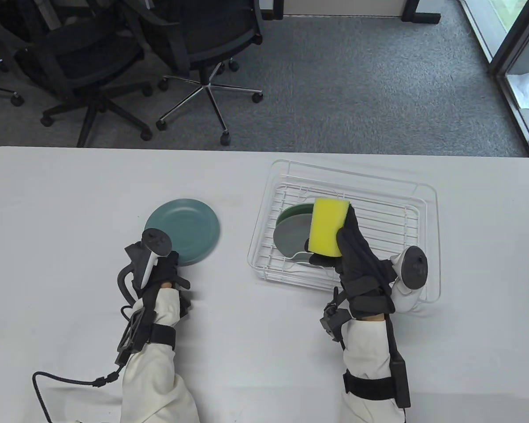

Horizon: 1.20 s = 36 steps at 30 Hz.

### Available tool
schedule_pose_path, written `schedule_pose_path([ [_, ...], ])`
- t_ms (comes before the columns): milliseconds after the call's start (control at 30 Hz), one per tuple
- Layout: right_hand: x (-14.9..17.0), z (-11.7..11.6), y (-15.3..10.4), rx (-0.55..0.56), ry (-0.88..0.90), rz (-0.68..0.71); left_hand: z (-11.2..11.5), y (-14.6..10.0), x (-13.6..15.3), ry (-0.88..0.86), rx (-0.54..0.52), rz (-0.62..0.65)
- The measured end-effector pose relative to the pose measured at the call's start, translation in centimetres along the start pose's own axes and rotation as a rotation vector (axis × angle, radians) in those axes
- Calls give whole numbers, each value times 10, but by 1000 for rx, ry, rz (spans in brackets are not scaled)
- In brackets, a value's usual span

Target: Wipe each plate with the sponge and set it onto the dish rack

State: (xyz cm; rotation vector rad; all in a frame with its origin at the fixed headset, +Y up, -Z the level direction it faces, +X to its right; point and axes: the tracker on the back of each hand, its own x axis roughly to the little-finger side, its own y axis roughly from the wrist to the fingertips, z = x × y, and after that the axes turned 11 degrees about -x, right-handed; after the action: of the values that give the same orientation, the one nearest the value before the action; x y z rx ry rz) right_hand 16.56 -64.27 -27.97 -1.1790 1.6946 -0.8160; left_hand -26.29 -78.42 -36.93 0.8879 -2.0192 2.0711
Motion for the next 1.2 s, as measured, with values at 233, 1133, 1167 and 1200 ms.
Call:
schedule_pose_path([
  [233,1,-1,0,-1,0,-7,0,0,5,-207,-6,-93],
  [1133,8,-21,11,-68,-61,-52,-45,-41,17,-1044,49,52],
  [1167,7,-23,11,-74,-70,-52,-50,-44,14,-1074,51,69],
  [1200,6,-25,12,-83,-84,-51,-55,-47,9,-1123,53,94],
])
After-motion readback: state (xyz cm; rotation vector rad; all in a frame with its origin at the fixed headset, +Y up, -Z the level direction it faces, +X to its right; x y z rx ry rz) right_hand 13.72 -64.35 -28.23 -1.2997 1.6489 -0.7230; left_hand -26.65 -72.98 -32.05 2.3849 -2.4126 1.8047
